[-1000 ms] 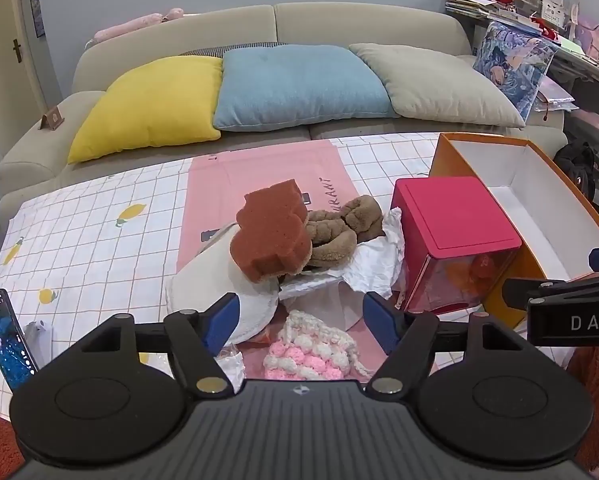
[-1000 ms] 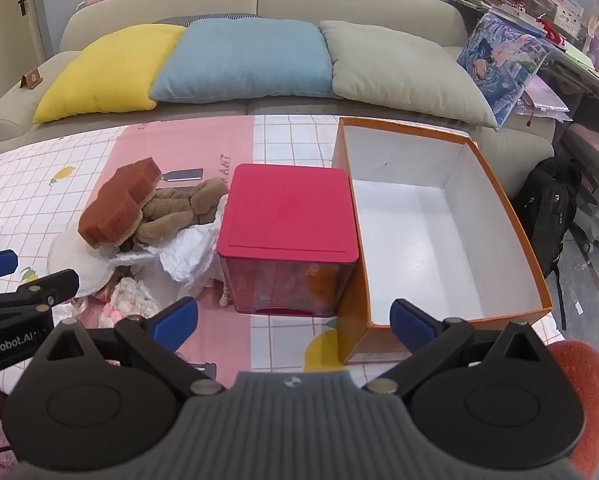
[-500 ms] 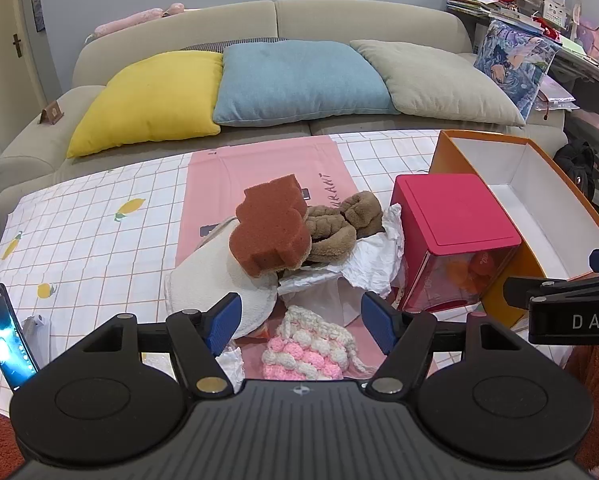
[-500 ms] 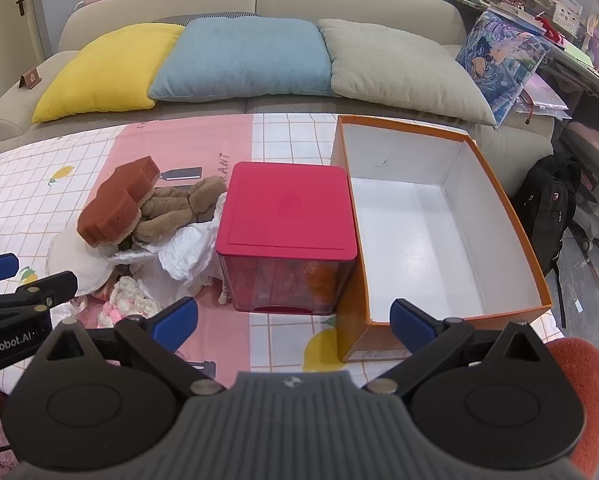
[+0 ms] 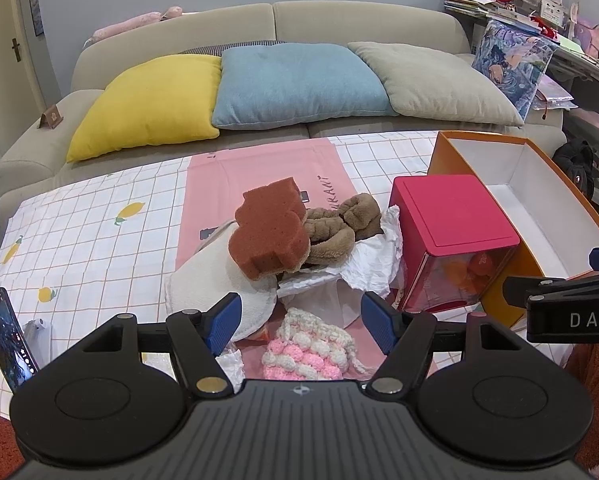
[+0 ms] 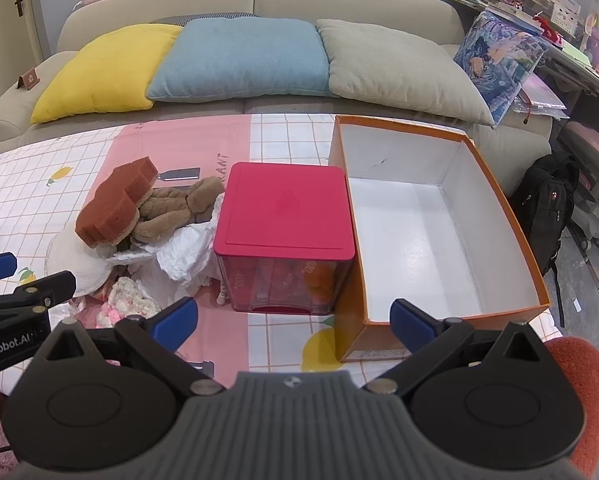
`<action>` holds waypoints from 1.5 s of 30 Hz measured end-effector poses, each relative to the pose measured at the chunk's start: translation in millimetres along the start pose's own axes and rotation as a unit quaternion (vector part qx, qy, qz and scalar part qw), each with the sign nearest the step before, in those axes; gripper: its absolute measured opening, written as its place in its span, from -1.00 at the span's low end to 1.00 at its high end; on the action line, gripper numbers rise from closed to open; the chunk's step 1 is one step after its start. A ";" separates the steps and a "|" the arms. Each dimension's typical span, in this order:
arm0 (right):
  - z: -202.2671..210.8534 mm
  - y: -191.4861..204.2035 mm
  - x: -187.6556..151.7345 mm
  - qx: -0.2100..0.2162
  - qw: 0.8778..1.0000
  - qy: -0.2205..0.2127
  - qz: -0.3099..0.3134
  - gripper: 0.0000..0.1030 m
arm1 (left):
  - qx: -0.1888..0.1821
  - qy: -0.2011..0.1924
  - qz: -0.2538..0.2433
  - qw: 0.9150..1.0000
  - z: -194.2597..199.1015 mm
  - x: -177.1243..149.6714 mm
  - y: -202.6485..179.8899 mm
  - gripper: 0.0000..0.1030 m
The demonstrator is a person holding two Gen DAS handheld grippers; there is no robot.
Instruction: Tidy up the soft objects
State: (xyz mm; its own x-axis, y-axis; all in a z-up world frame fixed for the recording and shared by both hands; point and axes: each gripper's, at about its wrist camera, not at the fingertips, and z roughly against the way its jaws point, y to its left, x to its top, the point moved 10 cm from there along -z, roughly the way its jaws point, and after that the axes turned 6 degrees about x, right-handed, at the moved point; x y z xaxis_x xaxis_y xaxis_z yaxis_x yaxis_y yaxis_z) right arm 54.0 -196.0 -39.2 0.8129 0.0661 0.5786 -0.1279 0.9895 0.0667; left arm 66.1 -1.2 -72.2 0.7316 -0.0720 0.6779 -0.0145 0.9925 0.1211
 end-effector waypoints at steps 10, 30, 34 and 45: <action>1.9 -1.8 1.3 -0.003 1.000 -0.002 0.002 0.94 | -0.003 -0.003 -0.002 1.000 2.5 1.8 -0.7 0.57; 3.7 -5.6 2.0 -0.007 1.000 -0.002 0.002 0.94 | -0.016 -0.008 -0.008 1.000 3.2 3.3 -6.8 0.57; 1.8 -2.3 1.0 -0.010 1.000 0.000 0.004 0.94 | -0.018 -0.008 -0.006 1.000 2.8 2.7 -6.5 0.57; 1.2 -0.9 -1.3 -0.012 1.000 0.003 0.008 0.94 | -0.024 -0.007 -0.001 1.000 3.3 1.8 -5.8 0.57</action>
State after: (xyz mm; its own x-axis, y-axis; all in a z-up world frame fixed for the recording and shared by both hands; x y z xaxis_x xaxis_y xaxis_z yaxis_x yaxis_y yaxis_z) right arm 52.4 -197.2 -39.1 0.8143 0.0836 0.5744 -0.1278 0.9911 0.0370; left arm 65.3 -7.4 -69.2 0.7213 -0.0752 0.6885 0.0199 0.9959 0.0879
